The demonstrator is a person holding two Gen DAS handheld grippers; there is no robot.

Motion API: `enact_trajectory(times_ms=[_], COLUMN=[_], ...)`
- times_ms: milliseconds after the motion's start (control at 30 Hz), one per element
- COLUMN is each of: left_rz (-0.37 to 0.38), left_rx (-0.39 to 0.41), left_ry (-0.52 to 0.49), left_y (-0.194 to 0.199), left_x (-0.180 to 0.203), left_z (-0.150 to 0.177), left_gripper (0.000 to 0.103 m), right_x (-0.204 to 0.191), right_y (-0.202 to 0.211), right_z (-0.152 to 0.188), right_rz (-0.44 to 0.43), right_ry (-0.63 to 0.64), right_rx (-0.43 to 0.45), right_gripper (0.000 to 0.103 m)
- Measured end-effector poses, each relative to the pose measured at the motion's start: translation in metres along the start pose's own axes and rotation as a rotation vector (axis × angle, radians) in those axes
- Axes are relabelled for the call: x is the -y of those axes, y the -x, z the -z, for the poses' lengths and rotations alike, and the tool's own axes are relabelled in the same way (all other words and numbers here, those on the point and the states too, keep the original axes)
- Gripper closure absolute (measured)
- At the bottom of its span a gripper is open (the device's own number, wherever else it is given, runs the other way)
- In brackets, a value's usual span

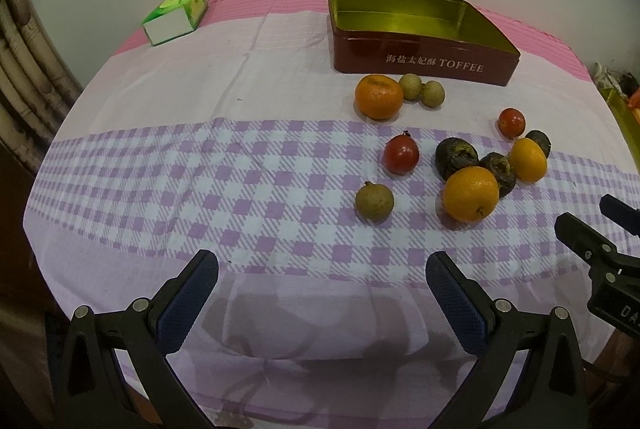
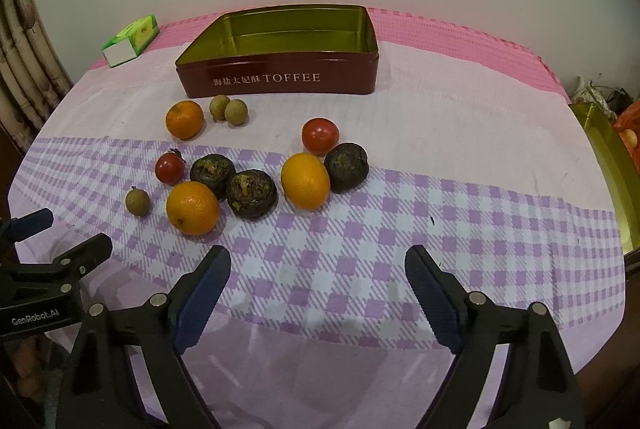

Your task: Organize fruits

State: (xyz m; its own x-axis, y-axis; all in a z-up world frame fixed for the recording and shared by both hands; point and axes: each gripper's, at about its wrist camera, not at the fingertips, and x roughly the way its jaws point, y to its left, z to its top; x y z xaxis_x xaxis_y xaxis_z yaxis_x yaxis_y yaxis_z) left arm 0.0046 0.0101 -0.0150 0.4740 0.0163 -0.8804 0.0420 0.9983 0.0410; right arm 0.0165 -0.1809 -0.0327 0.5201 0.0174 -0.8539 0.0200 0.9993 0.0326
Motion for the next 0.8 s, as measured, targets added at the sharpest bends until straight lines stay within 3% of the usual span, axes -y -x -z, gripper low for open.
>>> enact_trajectory(times_ms=[800], left_rz=[0.021], left_rx=[-0.003], left_ry=[-0.018], left_y=[-0.002], left_x=[0.0041], left_z=[-0.0033], left_gripper=[0.006], right_x=[0.0022], right_y=[-0.002], right_z=[-0.0035], right_rz=[-0.03], right_ry=[-0.027], right_rx=[-0.028], right_gripper=[0.028])
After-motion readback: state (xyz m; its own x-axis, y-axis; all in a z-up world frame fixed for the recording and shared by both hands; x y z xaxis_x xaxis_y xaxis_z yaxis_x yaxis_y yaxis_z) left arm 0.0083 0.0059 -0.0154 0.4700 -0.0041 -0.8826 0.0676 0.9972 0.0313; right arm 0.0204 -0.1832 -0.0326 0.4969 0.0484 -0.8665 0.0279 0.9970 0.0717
